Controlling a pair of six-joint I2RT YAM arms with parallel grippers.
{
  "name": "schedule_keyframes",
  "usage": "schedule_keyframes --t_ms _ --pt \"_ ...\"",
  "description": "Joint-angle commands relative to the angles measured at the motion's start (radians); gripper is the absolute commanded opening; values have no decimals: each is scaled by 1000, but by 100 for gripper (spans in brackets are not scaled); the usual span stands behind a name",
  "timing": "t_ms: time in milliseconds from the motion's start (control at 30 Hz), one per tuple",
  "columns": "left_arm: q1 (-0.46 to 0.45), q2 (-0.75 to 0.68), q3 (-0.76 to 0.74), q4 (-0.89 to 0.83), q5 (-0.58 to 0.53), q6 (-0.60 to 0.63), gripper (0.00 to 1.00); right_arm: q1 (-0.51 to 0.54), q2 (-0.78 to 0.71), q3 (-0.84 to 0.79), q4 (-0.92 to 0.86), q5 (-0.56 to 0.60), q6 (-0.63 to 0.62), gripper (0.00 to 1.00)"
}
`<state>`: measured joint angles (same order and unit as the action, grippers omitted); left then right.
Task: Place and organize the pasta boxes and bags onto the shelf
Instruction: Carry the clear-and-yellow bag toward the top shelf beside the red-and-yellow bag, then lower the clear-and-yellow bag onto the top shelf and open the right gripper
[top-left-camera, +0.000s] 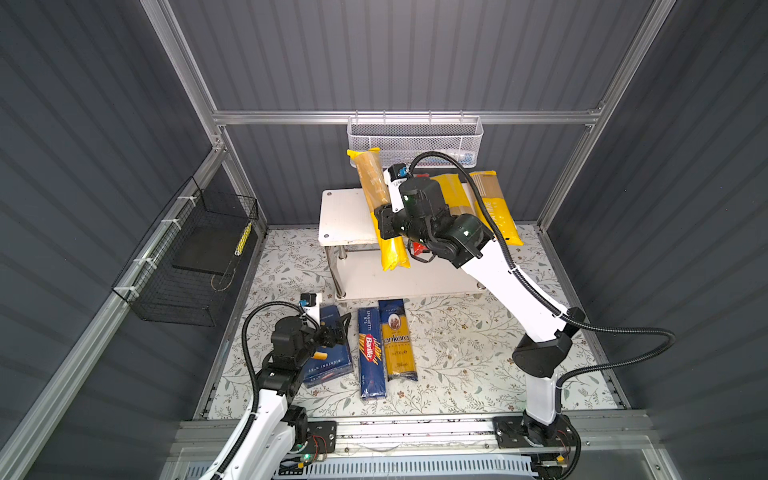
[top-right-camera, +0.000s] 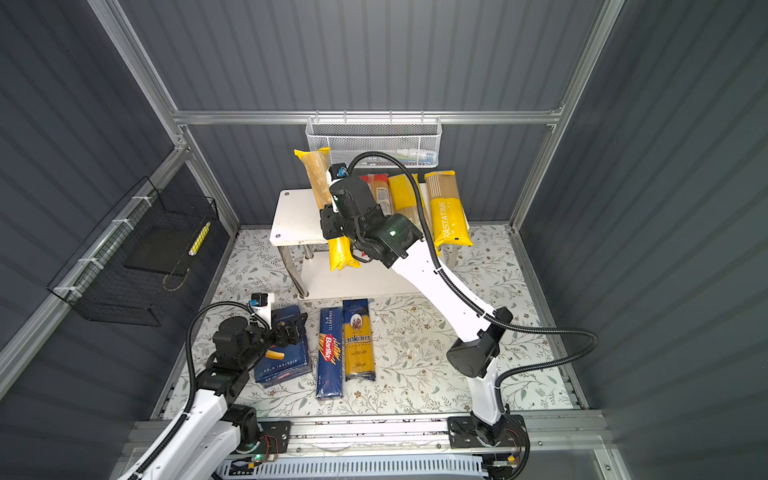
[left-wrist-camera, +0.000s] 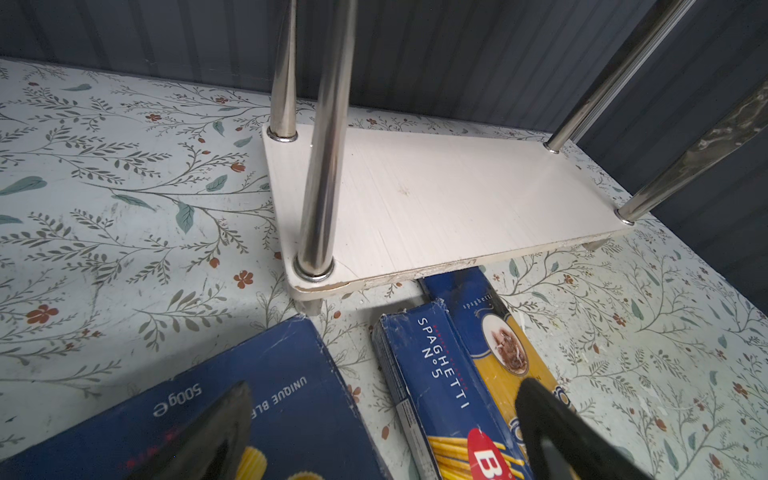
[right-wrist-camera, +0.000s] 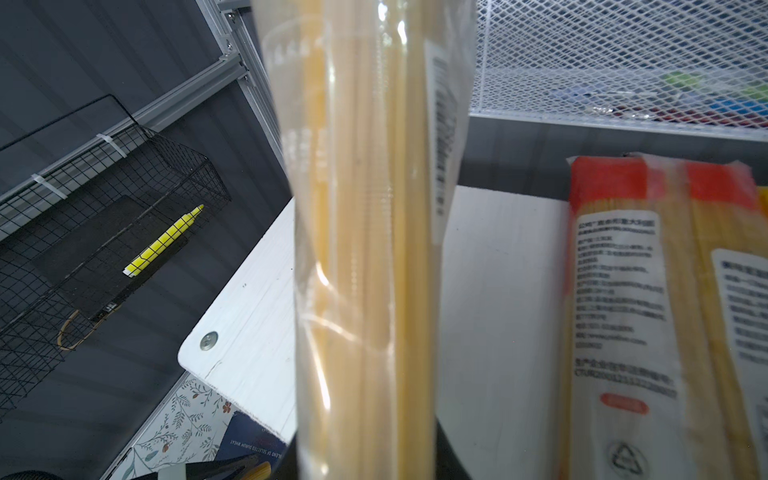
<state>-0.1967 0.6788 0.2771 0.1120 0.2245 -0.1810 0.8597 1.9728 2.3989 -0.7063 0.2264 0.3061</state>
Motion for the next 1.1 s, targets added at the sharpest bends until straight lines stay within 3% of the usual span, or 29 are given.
schedule_keyframes --t_ms 0,733,1000,1067 --pt "2 -5 6 -5 -7 -12 100 -14 -19 72 138 19 -4 0" --pt "2 -4 5 -5 -8 -12 100 -97 21 69 107 -39 102 0" --pt "2 -6 5 -6 -7 -14 99 -103 32 59 106 -15 126 5" --pt "0 -6 6 -5 -8 -14 99 -103 32 57 108 -12 131 13"
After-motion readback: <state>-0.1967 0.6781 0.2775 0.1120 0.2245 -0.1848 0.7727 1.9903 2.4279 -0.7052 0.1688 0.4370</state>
